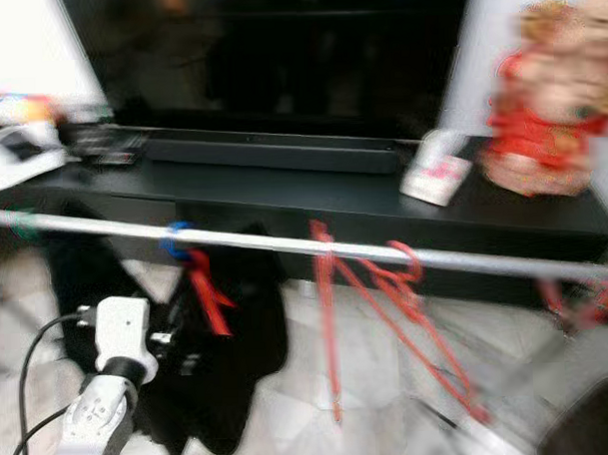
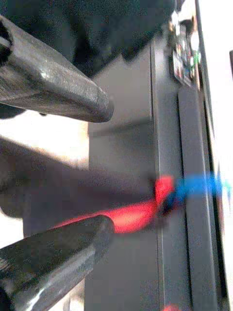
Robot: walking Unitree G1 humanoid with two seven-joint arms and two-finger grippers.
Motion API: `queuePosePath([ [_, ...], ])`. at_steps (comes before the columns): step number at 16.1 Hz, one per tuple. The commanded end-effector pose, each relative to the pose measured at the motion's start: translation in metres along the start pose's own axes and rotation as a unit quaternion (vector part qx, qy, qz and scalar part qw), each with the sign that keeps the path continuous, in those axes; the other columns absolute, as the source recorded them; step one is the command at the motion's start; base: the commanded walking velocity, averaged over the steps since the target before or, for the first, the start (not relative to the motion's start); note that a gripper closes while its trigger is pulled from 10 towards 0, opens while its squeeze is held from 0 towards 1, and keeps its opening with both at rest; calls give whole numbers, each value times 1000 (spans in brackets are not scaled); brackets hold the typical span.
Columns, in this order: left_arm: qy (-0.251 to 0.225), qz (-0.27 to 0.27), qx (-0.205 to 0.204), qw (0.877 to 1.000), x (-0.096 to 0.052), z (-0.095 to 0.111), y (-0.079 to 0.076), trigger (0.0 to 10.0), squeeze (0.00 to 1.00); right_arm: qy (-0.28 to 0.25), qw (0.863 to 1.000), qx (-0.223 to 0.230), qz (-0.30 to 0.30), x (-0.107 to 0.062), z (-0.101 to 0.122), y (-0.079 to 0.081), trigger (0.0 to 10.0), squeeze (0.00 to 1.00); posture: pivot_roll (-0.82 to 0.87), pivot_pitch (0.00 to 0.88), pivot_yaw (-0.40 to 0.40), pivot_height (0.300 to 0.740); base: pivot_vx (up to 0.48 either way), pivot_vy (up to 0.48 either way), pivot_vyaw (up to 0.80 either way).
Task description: Hang hanger
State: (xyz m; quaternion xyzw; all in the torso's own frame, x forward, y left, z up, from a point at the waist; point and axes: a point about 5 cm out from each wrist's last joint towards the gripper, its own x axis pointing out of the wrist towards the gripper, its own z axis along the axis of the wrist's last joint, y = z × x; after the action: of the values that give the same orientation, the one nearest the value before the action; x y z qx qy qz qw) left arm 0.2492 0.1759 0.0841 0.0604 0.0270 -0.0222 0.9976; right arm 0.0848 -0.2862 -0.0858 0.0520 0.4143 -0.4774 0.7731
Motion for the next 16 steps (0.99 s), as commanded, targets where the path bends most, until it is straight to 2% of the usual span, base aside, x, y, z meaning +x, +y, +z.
queuePosePath([
  [1, 4, 7, 4, 1000, 0, -1, 5, 10000, 0, -26, 998, 43, -39, 8, 8, -32, 10000, 0, -78, 0, 14, 740, 0, 0, 0],
  [2, 4, 8, 4, 1000, 0, -1, 6, 10000, 0, -43, 997, 43, -39, 8, 14, -29, 10000, 0, -78, 0, 14, 740, 0, 0, 0],
  [3, 4, 9, 5, 1000, -1, -1, 6, 10000, 0, -74, 996, 44, -25, 5, 22, -18, 10000, 0, -78, 0, 14, 740, 0, 0, 0],
  [4, 5, 9, 5, 1000, -2, -2, 7, 10000, 0, -81, 995, 49, -19, 3, 22, -11, 10000, 0, -77, 0, 12, 740, 0, 0, 0],
  [5, 6, 10, 5, 1000, -3, -3, 7, 10000, 0, -75, 996, 53, -11, -2, 18, 0, 10000, 0, -75, 0, 11, 740, 0, 0, 0],
  [7, 5, 9, 5, 1000, -2, -2, 6, 10000, 0, -52, 998, 43, 0, -3, 10, 5, 10000, 0, -74, 0, 11, 740, 0, 0, 0],
  [8, 4, 8, 6, 1000, -2, -2, 6, 10000, 0, -33, 999, 31, 28, -4, 5, 9, 10000, 0, -72, 0, 10, 740, 0, 0, 0],
  [9, 4, 8, 6, 1000, -1, -2, 7, 10000, 0, -1, 997, -28, 65, -5, -4, 14, 10000, 0, -77, 0, 10, 740, 0, 0, 0],
  [11, 5, 8, 7, 1000, -1, -2, 8, 10000, 0, 48, 986, -107, 122, -8, -18, 23, 10000, 0, -79, 0, 11, 740, 0, 0, 0],
  [12, 5, 9, 7, 1000, -1, -2, 7, 10000, 0, 76, 966, -185, 166, -12, -29, 27, 10000, 0, -74, 0, 5, 740, 0, 0, 0],
  [13, 4, 9, 7, 1000, -1, -2, 7, 10000, 0, 77, 929, -286, 221, -17, -37, 31, 10000, 0, -70, 0, 2, 740, 0, 0, 0],
  [14, 3, 11, 7, 1000, -1, -2, 8, 10000, 0, 85, 891, -367, 254, -20, -45, 32, 10000, 0, -65, 0, -2, 740, 0, 0, 0],
  [16, -1, 21, 7, 1000, -1, 0, 11, 10000, 0, 110, 882, -382, 253, -20, -53, 21, 10000, 0, -58, 0, -14, 740, 0, 0, 0],
])
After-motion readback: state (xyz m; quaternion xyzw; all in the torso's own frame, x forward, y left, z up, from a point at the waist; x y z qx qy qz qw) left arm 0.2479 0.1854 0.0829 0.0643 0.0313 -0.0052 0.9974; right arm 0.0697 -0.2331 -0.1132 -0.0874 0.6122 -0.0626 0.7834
